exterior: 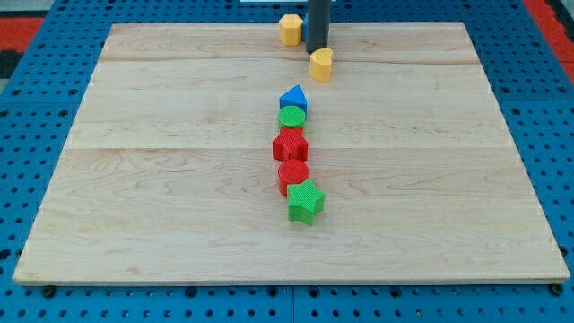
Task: Move the yellow heart towards left a bit
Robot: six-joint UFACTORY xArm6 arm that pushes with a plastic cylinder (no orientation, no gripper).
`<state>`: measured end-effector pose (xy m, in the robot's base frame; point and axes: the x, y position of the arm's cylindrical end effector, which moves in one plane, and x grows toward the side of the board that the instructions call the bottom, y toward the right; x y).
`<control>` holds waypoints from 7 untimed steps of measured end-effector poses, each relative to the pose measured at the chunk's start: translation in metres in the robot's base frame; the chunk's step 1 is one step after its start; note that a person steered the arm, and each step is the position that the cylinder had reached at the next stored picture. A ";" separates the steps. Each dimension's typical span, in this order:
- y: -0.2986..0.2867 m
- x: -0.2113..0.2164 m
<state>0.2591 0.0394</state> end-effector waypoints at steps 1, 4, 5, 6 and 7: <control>0.009 0.001; 0.069 0.019; 0.067 0.037; 0.034 0.050; 0.023 0.039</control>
